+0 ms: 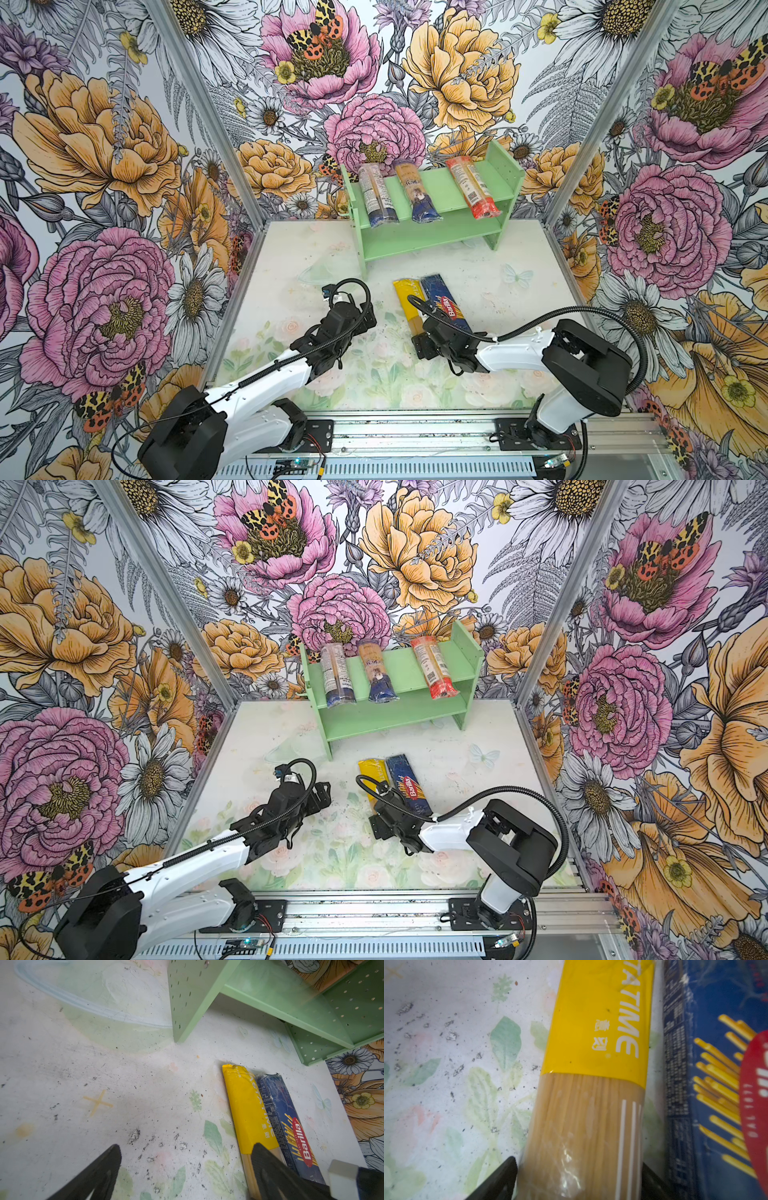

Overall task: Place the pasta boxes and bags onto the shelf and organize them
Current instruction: 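Lower the right gripper and close it on the yellow Pastatime bag, then lift the yellow Pastatime bag off the table with the right gripper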

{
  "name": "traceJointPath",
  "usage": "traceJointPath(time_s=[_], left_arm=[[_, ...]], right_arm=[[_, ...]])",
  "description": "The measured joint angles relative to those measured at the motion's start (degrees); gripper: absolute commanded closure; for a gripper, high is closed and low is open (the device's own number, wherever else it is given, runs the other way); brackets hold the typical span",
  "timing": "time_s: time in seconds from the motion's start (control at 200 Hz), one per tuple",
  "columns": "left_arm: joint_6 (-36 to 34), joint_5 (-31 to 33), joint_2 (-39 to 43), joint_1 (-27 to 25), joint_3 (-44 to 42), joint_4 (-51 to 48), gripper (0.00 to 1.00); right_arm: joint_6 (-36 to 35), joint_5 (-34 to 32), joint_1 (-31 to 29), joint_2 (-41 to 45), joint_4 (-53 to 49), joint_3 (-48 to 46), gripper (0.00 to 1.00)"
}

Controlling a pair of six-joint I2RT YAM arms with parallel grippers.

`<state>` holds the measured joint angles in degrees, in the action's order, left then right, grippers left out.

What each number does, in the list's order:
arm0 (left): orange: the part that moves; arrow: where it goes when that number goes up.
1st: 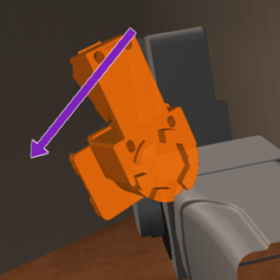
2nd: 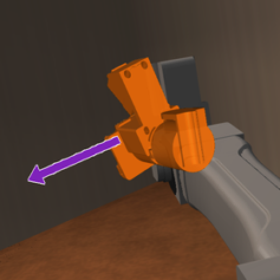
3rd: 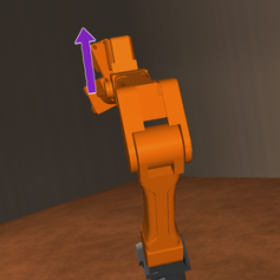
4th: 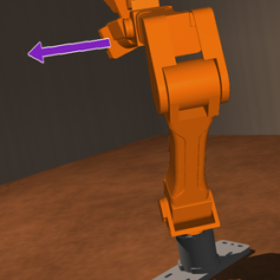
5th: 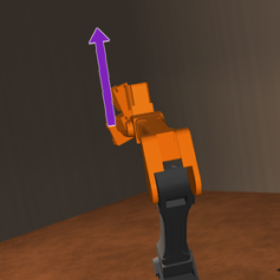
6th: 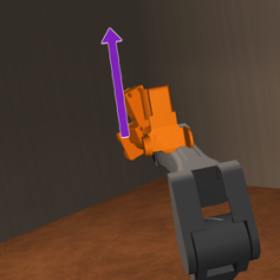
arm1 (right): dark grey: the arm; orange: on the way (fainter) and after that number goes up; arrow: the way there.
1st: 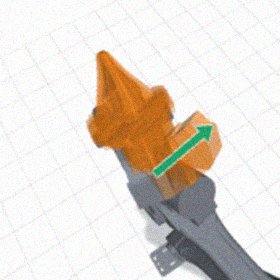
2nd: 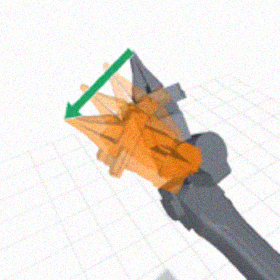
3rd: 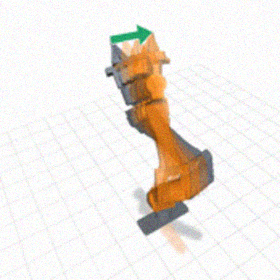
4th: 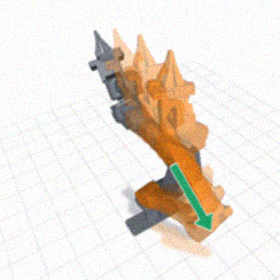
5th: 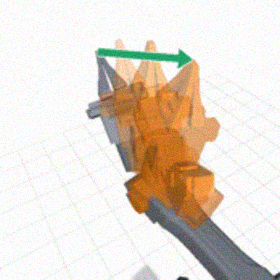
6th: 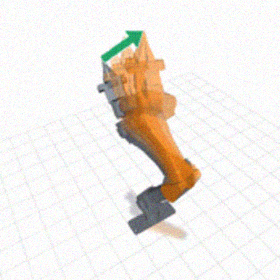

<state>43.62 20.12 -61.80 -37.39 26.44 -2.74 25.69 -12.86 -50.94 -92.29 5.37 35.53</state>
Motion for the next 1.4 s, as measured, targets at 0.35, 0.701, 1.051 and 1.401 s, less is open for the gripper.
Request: traceJointPath(time_s=[0.35,0.701,1.051,1.401], left_arm=[[-0.02,0.00,0.33,0.00,-1.79,1.38,0.01],[-0.07,-0.02,0.33,0.00,-3.78,4.15,0.01],[-0.07,-0.15,1.05,0.00,-7.76,7.34,0.01],[-0.04,-0.15,5.64,0.00,-8.13,7.19,0.01]], right_arm=[[1.73,-2.62,-1.05,-0.87,0.81,0.04,0.38],[3.28,-3.45,-1.88,-2.36,1.81,1.18,0.55],[3.82,-3.19,-1.90,-1.77,-1.84,2.80,0.74],[2.73,-0.20,-1.33,0.42,-7.32,3.87,0.97]])
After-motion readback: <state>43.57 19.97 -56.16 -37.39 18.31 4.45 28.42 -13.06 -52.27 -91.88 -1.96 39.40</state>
